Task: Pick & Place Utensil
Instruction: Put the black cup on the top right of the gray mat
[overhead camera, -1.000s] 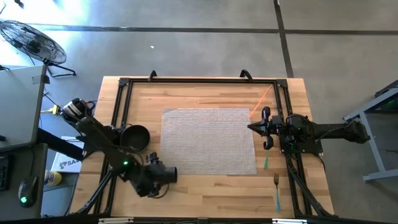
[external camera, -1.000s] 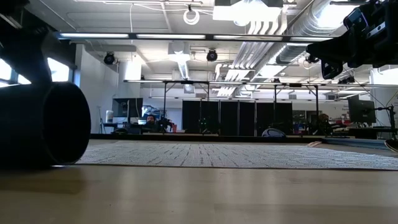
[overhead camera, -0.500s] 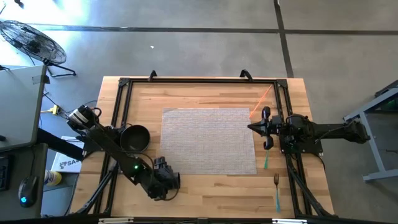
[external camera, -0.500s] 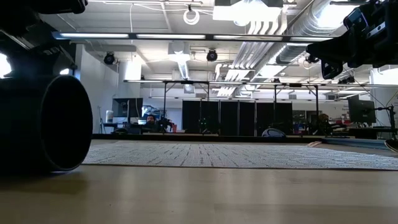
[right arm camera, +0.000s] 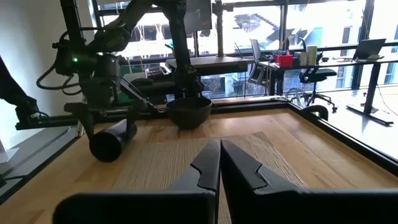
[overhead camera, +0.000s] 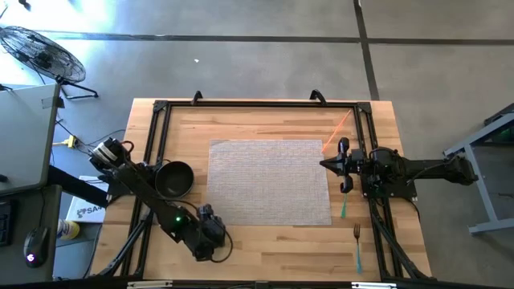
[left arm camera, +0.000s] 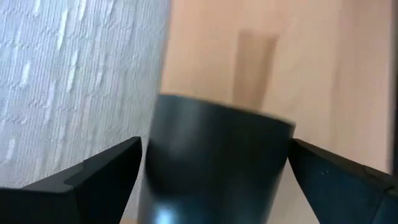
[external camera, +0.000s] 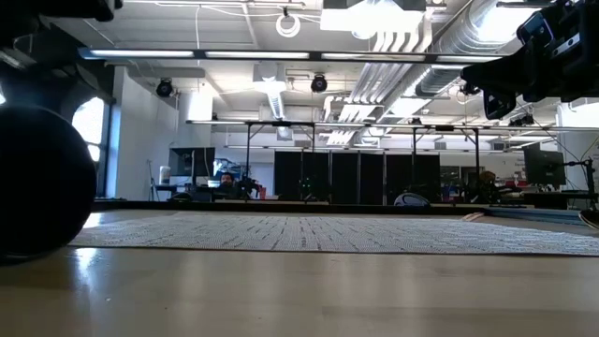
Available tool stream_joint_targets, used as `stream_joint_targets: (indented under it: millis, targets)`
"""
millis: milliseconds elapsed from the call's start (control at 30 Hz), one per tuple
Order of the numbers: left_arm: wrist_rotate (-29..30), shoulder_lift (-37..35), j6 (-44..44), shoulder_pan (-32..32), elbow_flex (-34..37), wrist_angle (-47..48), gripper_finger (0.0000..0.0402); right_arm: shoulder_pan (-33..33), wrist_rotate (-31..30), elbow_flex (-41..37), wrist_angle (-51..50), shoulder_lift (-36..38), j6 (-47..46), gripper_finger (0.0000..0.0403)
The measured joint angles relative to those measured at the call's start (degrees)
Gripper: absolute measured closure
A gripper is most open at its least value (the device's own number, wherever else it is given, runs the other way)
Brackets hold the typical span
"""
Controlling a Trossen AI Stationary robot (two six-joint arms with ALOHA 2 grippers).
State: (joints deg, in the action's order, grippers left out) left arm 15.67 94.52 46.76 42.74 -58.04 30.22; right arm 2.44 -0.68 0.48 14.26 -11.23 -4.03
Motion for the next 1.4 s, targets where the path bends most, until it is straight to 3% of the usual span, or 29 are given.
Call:
stream_joint_targets:
  millis: [300, 667, 1100, 1400]
  targets:
    - [-1.6, 0.8, 0.0, 0.0, -0.1, 2.5, 0.0028, 0.0, 0.0, 0.0, -0.3, 0.0, 0.0, 0.0396]
    - [-3.2, 1.7, -0.7, 0.0, -0.7, 2.4, 0.0004, 0.0, 0.0, 0.0, -0.3, 0.0, 0.0, 0.0398]
    - [-4.3, 1.4, -1.5, 0.0, 0.4, 5.4, 0.0033, 0.0, 0.0, 0.0, -0.3, 0.0, 0.0, 0.0399]
    - [-1.4, 1.5, -4.2, 0.0, 0.5, 5.4, 0.0058, 0.0, 0.0, 0.0, -0.3, 0.0, 0.0, 0.0401]
